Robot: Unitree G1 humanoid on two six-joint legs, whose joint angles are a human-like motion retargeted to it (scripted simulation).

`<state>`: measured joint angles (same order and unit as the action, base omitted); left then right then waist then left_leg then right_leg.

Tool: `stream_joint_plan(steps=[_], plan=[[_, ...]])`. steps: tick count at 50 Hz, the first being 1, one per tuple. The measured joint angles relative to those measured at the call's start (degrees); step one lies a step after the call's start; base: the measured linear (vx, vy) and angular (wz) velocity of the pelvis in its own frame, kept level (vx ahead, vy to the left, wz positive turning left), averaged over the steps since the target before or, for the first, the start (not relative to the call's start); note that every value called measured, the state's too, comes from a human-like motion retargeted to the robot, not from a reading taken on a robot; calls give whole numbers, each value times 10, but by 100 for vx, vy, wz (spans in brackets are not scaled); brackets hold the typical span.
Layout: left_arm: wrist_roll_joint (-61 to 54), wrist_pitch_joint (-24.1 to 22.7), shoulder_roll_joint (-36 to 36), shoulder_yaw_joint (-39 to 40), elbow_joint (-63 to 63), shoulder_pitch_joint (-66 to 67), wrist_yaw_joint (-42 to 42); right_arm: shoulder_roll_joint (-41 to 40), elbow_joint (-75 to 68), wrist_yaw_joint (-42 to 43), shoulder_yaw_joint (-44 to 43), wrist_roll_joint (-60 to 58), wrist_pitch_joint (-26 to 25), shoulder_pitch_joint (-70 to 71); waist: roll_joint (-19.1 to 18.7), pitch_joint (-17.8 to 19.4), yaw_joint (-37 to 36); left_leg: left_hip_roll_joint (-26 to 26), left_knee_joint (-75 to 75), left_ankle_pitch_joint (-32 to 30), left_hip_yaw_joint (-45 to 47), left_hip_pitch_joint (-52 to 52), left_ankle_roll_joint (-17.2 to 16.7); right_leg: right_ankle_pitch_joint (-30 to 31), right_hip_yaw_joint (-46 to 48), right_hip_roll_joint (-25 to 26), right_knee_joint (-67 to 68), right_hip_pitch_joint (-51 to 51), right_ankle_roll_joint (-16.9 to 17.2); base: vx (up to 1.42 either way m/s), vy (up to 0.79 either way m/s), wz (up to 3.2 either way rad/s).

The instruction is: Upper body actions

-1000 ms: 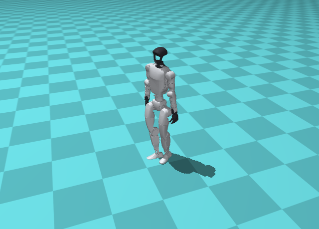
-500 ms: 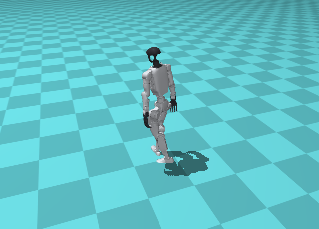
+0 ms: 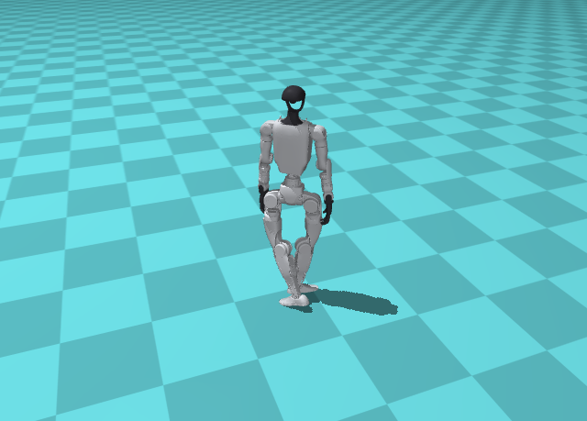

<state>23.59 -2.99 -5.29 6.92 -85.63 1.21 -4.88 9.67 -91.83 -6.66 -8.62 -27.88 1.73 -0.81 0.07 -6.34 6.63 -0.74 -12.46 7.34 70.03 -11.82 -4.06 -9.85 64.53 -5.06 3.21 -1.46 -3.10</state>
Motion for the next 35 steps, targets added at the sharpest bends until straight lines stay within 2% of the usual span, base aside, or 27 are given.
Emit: stream_joint_plan(steps=[3,5,7,8,10,12,14,17,20,22,23,24,25,26,27,28,29,32,35], plan=[[0,-8,-3,13,5,17,-1,-1,0,-4,21,-14,2,6,46,-5,-13,-1,-76,-64,-37,-15,80,-4,-51,-40,-5,5,-4,24,-18,-133],[-2,-8,-10,19,7,28,-1,-4,5,-8,32,-32,3,13,81,1,-38,19,-178,-89,-102,5,150,-3,-93,-73,0,8,-1,24,-21,-181],[-6,-5,-19,24,3,34,3,-6,15,-14,44,-50,5,20,92,14,-66,52,-297,-91,-195,57,174,2,-133,-76,2,10,-3,19,-19,-184],[-11,-3,-21,26,-2,36,5,-6,22,-17,49,-58,6,24,91,21,-79,62,-340,-81,-240,84,167,5,-149,-72,1,11,-5,14,-18,-174],[-23,2,-22,31,-11,38,7,-7,38,-18,56,-71,9,31,84,37,-103,47,-392,-76,-360,153,126,16,-182,-58,-3,13,-9,7,-18,-171],[-37,5,-21,43,-20,37,7,-8,54,-17,62,-74,14,41,83,56,-121,40,-400,-59,-412,194,121,26,-216,-54,-1,10,-12,0,-16,-162],[-48,7,-20,56,-26,36,6,-10,65,-19,68,-73,18,50,81,68,-128,55,-375,-24,-421,214,130,32,-244,-51,2,6,-13,2,-12,-133],[-54,9,-15,70,-31,43,8,-14,74,-24,72,-68,20,53,72,74,-137,47,-274,9,-461,237,130,37,-284,-40,4,1,-15,10,-5,-130],[-57,9,-9,74,-35,52,13,-18,72,-24,76,-59,19,48,50,80,-158,-18,-120,-5,-635,243,83,40,-330,-9,3,5,-20,19,-4,-156],[-57,9,-6,75,-36,56,13,-19,67,-24,79,-57,18,44,34,89,-175,-44,-12,-49,-748,213,49,39,-363,15,9,13,-22,21,-2,-167],[-56,9,-4,77,-36,59,12,-19,64,-25,81,-59,18,42,26,92,-182,-41,33,-106,-752,198,36,37,-378,26,13,19,-22,27,4,-140],[-55,9,-2,78,-36,64,12,-18,59,-25,82,-65,16,37,24,91,-179,-42,53,-121,-746,190,34,33,-387,27,18,24,-20,35,10,-101],[-55,9,1,78,-36,71,13,-16,54,-24,83,-72,15,30,24,88,-172,-45,61,-114,-733,184,39,29,-392,22,23,29,-16,37,13,-43],[-57,12,5,84,-39,72,9,-14,46,-22,81,-83,10,28,18,77,-155,-12,60,-117,-650,187,29,23,-389,26,29,24,-16,31,12,6],[-60,14,8,88,-42,70,6,-13,38,-17,78,-90,4,26,13,68,-135,1,62,-119,-617,189,25,19,-381,28,32,21,-14,19,7,70],[-63,17,10,89,-43,67,5,-13,31,-8,73,-89,-1,22,12,61,-109,-23,69,-121,-685,189,33,17,-364,26,30,22,-11,12,4,94],[-67,17,10,87,-42,61,4,-12,23,3,66,-82,-2,20,11,62,-93,-35,71,-121,-713,188,38,16,-355,23,28,26,-7,8,3,96],[-65,13,8,75,-24,43,0,-5,0,15,48,-44,3,8,12,79,-98,-44,74,-122,-709,175,51,16,-365,18,29,40,0,10,5,-29],[-47,7,5,63,2,33,-1,1,-17,6,32,-36,-11,-11,16,71,-119,-51,82,-117,-694,165,58,14,-383,12,36,36,3,21,8,-56]])
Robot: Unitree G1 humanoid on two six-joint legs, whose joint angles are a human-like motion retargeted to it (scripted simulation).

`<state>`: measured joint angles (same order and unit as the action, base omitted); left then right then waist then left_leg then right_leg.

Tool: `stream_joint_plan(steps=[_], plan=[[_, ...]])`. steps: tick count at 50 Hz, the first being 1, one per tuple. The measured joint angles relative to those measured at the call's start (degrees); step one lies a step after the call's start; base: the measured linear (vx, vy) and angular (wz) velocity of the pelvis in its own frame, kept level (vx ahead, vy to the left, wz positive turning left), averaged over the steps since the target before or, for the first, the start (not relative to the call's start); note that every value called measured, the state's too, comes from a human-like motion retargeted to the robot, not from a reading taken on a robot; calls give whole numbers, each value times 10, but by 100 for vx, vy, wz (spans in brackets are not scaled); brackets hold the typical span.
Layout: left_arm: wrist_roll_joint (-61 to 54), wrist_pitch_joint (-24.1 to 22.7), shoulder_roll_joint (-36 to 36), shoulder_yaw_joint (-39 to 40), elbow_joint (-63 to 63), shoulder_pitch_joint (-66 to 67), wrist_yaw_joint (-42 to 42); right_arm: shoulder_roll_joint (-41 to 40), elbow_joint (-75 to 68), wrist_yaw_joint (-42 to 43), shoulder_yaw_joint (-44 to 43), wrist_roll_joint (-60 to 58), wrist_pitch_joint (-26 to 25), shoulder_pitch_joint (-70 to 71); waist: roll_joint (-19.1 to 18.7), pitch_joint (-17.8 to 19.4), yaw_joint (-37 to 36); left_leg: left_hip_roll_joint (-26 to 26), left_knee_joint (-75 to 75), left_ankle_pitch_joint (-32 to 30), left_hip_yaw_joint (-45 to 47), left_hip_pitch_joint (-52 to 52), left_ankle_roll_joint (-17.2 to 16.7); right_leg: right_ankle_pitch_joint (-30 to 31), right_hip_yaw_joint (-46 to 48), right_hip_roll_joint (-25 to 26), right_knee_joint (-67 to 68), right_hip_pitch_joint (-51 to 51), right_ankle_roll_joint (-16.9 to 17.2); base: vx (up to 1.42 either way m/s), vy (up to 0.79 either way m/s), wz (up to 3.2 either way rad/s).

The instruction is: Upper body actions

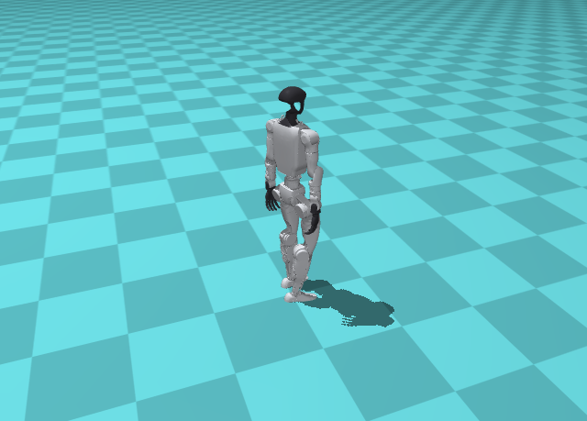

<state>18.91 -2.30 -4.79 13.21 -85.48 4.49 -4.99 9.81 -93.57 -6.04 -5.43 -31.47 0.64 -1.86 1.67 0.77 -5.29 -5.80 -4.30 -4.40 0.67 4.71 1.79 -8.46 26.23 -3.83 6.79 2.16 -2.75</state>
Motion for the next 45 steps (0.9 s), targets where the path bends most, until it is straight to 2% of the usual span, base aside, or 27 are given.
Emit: stream_joint_plan(steps=[3,8,10,12,17,20,23,25,27,28,29,32,35,37,38,40,42,43,45], plan=[[-8,-10,-4,-10,14,-2,6,2,-5,13,-11,-16,-10,-8,1,-7,5,-3,3,3,14,-3,6,1,-7,-3,4,-5,4,10,3,-28],[-16,-8,-20,-4,1,-19,10,0,26,6,-2,-55,6,5,-1,-3,29,9,18,9,80,-12,14,-2,-35,3,18,-33,-6,-8,-2,-88],[-11,-5,-27,-1,-5,-11,10,-2,37,9,12,-72,8,15,-3,-11,28,23,25,16,126,-12,14,-20,11,-5,15,-40,-10,-14,-11,-215],[-8,-3,-33,1,-12,-3,12,-7,52,11,27,-87,11,30,-5,-9,26,38,28,27,170,-14,15,-39,97,-22,7,-36,-1,-27,-15,-273],[2,4,-42,11,-33,25,16,-18,94,10,66,-113,27,58,-2,-1,13,78,28,66,311,-34,12,-70,303,-50,-7,-19,43,-33,-22,-343],[4,9,-41,17,-43,44,20,-19,112,12,82,-120,36,65,-2,-6,21,103,30,85,423,-60,-6,-63,347,-58,-4,-22,39,-37,-29,-331],[7,16,-40,24,-53,49,26,-13,119,9,80,-112,43,66,-8,-14,55,121,29,98,501,-81,-25,-37,314,-74,21,-42,28,-30,-24,-252],[9,19,-40,27,-54,48,29,-6,119,9,70,-94,44,63,-8,-17,77,125,25,106,521,-91,-36,2,262,-86,36,-58,19,-27,-30,-204],[12,21,-42,27,-47,44,28,-1,111,13,54,-68,41,58,1,-24,92,117,23,112,539,-101,-47,45,211,-93,31,-69,36,-26,-39,-182],[12,22,-46,25,-43,41,26,1,105,15,44,-53,39,56,8,-29,98,109,23,114,554,-108,-53,49,198,-95,19,-70,72,-18,-36,-168],[13,23,-50,24,-38,38,23,2,97,17,34,-40,36,52,12,-34,102,107,22,113,567,-115,-61,52,185,-89,10,-74,77,-13,-38,-162],[18,26,-59,23,-19,29,22,4,67,17,11,-4,24,42,14,-54,89,122,13,95,620,-134,-79,47,174,-78,15,-97,57,-10,-41,-201],[6,7,-62,5,6,26,33,3,49,23,1,16,16,34,26,-51,91,137,-13,46,628,-160,-74,40,73,-54,14,-114,42,-12,-48,-125],[9,0,-69,2,23,22,18,-1,46,27,6,9,16,32,46,-43,111,142,-48,14,622,-176,-35,45,81,-72,6,-97,49,-11,-42,-90],[19,3,-71,5,30,21,9,-4,43,28,9,2,15,32,57,-42,117,144,-71,9,612,-180,-3,48,80,-83,2,-89,53,-1,-34,-107],[39,8,-68,7,42,23,6,-6,35,31,8,-11,14,26,80,-43,113,147,-136,28,564,-172,53,51,46,-98,-1,-82,58,10,-34,-127],[38,5,-61,-2,45,17,12,-7,31,32,4,-18,11,21,89,-36,94,158,-230,73,484,-137,55,56,31,-103,-6,-72,61,9,-25,-151],[33,4,-56,-5,44,11,13,-8,30,33,2,-20,8,20,88,-29,81,155,-274,93,421,-105,43,61,17,-95,-14,-67,59,2,-20,-161],[28,2,-42,-7,41,-2,8,-9,30,37,-4,-22,5,20,86,-19,59,137,-313,123,373,-73,31,67,-6,-86,-25,-62,58,-1,-16,-143]])
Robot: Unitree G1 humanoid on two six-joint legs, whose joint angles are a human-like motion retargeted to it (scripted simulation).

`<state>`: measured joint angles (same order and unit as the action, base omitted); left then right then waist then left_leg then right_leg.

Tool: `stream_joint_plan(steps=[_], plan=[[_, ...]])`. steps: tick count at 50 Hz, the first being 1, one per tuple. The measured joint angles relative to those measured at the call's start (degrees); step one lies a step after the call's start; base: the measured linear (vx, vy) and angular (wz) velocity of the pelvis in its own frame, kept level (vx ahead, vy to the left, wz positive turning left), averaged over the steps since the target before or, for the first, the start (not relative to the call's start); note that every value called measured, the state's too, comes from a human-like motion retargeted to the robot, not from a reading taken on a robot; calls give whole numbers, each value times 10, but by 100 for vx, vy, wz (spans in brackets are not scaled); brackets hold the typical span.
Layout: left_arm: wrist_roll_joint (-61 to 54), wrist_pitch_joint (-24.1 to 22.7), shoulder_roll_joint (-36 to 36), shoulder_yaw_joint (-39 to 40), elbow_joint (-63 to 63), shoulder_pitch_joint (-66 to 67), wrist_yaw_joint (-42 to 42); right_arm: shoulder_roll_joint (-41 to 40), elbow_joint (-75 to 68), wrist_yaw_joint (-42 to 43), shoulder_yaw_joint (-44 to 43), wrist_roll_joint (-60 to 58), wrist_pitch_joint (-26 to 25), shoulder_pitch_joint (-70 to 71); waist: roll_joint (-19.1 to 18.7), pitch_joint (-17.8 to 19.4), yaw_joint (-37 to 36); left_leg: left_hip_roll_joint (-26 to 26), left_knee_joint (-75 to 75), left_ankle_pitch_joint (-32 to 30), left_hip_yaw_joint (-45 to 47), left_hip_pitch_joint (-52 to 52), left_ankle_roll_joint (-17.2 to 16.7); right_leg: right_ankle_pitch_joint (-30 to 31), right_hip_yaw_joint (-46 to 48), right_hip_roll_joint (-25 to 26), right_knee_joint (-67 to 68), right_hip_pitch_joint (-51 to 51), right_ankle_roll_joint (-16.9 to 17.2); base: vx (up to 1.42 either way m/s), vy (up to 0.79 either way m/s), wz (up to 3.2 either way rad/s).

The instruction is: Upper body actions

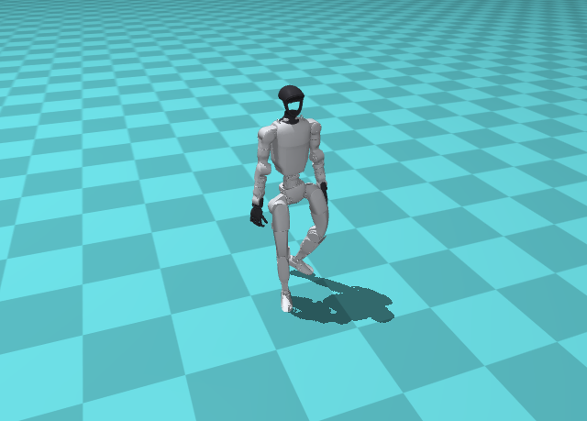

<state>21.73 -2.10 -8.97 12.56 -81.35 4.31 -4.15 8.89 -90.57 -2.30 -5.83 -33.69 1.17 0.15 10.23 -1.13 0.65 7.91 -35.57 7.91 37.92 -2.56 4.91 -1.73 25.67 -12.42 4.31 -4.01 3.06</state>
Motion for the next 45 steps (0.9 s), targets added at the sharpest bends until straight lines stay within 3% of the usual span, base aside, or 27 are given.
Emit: stream_joint_plan(steps=[5,8,10,12,13,17,22,26,30,34,36,38,40,42,45], plan=[[-1,-8,34,-13,2,-13,-17,4,3,-5,-12,2,1,-4,-28,8,-20,-63,40,64,-64,64,-3,7,-5,19,-14,12,7,7,-5,-75],[9,-17,47,-28,8,-6,-23,8,1,-3,-17,-2,-2,-1,-70,16,-27,-90,150,45,-90,69,-18,6,-8,57,-21,29,6,13,1,-49],[14,-23,53,-37,8,4,-24,15,-7,-2,-12,0,-3,2,-88,21,-28,-111,221,38,-89,62,29,4,-15,73,-28,48,5,24,9,-22],[22,-25,55,-32,4,16,-28,18,-14,-6,-2,-4,-10,6,-106,11,8,-85,207,48,-89,48,-23,-1,-5,88,-32,57,3,25,10,27],[28,-24,56,-25,1,19,-33,17,-15,-6,2,-5,-17,10,-107,7,5,-105,195,49,-141,72,-24,-1,-25,88,-31,53,3,14,4,-10],[31,-17,44,-14,-6,25,-28,3,-12,-6,1,33,-8,18,-102,15,21,-99,215,44,-96,45,-30,-10,-24,83,-23,57,1,9,-2,26],[13,-8,34,-6,-18,31,-12,-2,18,-29,6,30,2,3,-100,5,-12,-111,236,30,-118,51,-35,-29,-36,88,1,50,-5,16,2,22],[0,-11,29,1,-10,30,-19,-2,32,-20,27,19,4,8,-107,12,15,-107,232,9,-171,70,-38,-52,-53,101,29,46,-11,2,1,136],[24,-6,19,3,10,20,-23,-7,32,-28,38,45,9,13,-99,32,30,-119,220,-12,-254,86,-43,-63,-149,109,43,44,-30,-2,-4,188],[25,-13,21,-10,27,15,-13,-6,24,-34,33,43,8,6,-90,40,-6,-146,216,-34,-338,104,-39,-71,-231,103,48,42,-22,5,-1,201],[17,-13,26,-9,34,9,-20,-4,26,-34,31,31,8,5,-89,45,-33,-160,219,-53,-379,118,-41,-76,-188,92,46,44,-30,-7,-1,198],[3,-14,31,-7,41,-6,-27,-2,35,-34,27,23,6,8,-90,59,-58,-178,232,-84,-425,130,-46,-79,-86,76,35,56,-43,-24,1,229],[-11,-18,34,-9,45,-26,-25,-1,47,-33,16,21,9,13,-95,76,-80,-188,257,-106,-449,134,-53,-84,-57,80,28,64,-44,-33,5,269],[-16,-22,37,-17,42,-39,-17,3,56,-33,2,15,15,10,-98,80,-87,-177,280,-78,-402,141,-41,-85,25,58,20,73,-35,-21,12,321],[-11,-25,40,-31,32,-39,-8,9,55,-30,-18,3,11,-2,-98,66,-92,-115,295,-14,-151,149,-49,-91,110,44,4,85,-22,3,22,355]])
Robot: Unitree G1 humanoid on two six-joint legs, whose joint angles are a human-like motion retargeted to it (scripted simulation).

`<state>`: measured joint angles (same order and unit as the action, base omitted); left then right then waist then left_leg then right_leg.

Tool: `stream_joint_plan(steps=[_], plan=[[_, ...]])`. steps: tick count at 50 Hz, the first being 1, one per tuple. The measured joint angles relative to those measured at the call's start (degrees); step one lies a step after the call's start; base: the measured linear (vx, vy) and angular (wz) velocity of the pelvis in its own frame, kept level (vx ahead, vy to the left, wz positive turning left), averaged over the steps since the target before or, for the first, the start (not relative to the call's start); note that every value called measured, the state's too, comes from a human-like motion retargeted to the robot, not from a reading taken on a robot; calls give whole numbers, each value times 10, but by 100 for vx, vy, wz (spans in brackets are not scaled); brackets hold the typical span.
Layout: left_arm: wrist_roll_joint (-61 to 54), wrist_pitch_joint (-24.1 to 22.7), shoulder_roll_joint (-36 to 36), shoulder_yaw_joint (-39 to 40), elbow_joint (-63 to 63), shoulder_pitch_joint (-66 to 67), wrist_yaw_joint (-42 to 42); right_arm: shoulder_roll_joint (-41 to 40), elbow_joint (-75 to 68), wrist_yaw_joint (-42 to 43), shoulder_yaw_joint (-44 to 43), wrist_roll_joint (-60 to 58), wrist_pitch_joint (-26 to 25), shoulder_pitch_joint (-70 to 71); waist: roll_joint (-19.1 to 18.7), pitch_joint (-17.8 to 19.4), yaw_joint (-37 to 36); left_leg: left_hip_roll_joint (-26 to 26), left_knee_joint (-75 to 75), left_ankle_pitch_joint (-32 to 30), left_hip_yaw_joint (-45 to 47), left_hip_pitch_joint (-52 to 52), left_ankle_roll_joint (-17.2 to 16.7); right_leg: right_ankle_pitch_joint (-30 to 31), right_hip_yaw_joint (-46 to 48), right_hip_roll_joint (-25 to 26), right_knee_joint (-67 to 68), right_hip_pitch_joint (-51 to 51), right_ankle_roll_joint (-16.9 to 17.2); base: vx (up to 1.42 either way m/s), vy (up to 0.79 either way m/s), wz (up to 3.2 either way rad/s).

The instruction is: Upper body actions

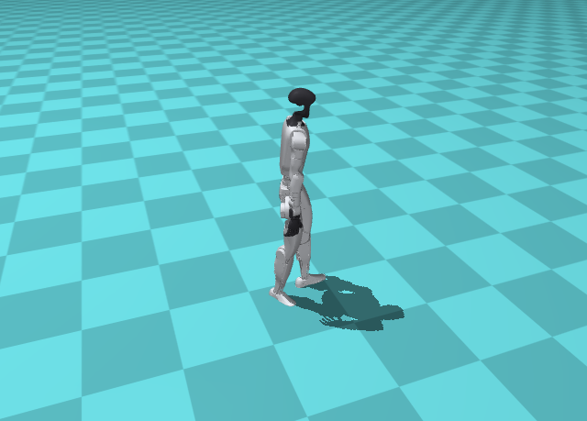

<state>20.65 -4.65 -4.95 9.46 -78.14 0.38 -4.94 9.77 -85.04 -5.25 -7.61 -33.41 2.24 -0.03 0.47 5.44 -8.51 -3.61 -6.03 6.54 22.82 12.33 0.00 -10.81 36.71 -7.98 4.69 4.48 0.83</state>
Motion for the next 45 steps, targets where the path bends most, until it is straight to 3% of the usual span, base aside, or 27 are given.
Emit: stream_joint_plan(steps=[2,5,9,13,15,18,20,23,24,25,27,30,36,38,40,42,45], plan=[[-1,2,-3,-14,-12,3,3,0,-8,5,-13,1,-7,-10,-2,-21,23,39,-8,14,173,-6,-29,-1,103,-7,-13,14,13,11,23,430],[1,7,-10,-16,-30,5,4,-3,-21,4,-20,15,-9,-23,1,-42,50,68,-22,9,354,-32,-23,-1,238,-13,-31,40,32,13,27,382],[-1,11,-17,13,-50,12,8,-7,-42,5,-20,18,-14,-25,16,-59,43,96,-72,4,346,-39,0,2,357,-19,-47,72,55,30,32,253],[-20,14,-20,48,-72,37,12,-10,-56,14,-20,8,-18,-28,23,-82,14,103,-92,-4,256,-45,20,3,422,-16,-48,96,73,42,27,157],[-29,19,-21,66,-87,51,17,-10,-58,15,-22,5,-15,-31,13,-93,-3,97,-70,-30,209,-56,-18,1,440,-1,-45,109,81,47,29,113],[-42,23,-16,96,-104,81,19,-4,-60,16,-25,1,-13,-38,6,-115,-15,72,-28,-14,174,-66,1,20,472,0,-29,134,71,56,30,117],[-56,29,-13,109,-121,96,10,2,-62,17,-21,6,-17,-44,-8,-128,-5,76,-28,-19,140,-56,6,61,458,-2,-1,146,41,60,24,166],[-69,37,-12,116,-132,87,12,3,-53,14,-21,37,-2,-41,-70,-101,11,122,-34,-22,52,-66,9,137,432,5,97,178,-50,29,11,191],[-70,35,-9,119,-129,82,11,5,-49,9,-21,40,1,-36,-84,-89,18,130,-34,-21,31,-72,11,143,388,-13,159,169,-63,18,2,196],[-70,32,-6,121,-125,77,9,8,-45,3,-19,39,2,-30,-94,-77,24,132,-34,-19,9,-78,13,143,330,-39,230,152,-64,24,-1,152],[-68,29,-3,118,-117,79,1,8,-42,6,-13,25,-3,-27,-66,-81,19,92,-12,-32,-2,-74,24,121,137,-70,327,44,-16,26,-6,112],[-66,28,-7,107,-109,75,-2,3,-34,15,1,16,0,-18,-52,-79,33,70,-4,-41,-41,-61,33,77,10,-24,339,-33,12,13,-16,120],[-55,25,-2,87,-93,63,-3,-2,-16,17,26,-1,9,-2,-25,-60,55,23,4,-48,-90,-60,44,25,-66,23,106,-70,-2,1,-23,95],[-57,22,-3,78,-91,56,-2,-5,-15,19,30,-2,11,2,-5,-47,60,1,-1,-44,-107,-68,43,39,-89,18,38,-77,-19,8,-23,82],[-55,19,-10,68,-92,54,-9,-9,-16,18,33,-8,10,-4,19,-48,41,-9,-13,-36,-101,-73,31,22,-120,23,34,-73,-27,11,-14,28],[-37,30,-17,44,-98,39,-27,-16,-21,7,14,-13,2,-8,23,-45,38,-16,-20,-40,-127,-72,26,21,-39,1,44,-65,-21,8,-24,78],[-29,34,-12,8,-115,17,-11,-21,-22,-1,-8,4,-3,-13,21,-39,3,-12,-21,-42,-141,-78,20,19,-56,10,32,-49,-13,-3,-16,49]])
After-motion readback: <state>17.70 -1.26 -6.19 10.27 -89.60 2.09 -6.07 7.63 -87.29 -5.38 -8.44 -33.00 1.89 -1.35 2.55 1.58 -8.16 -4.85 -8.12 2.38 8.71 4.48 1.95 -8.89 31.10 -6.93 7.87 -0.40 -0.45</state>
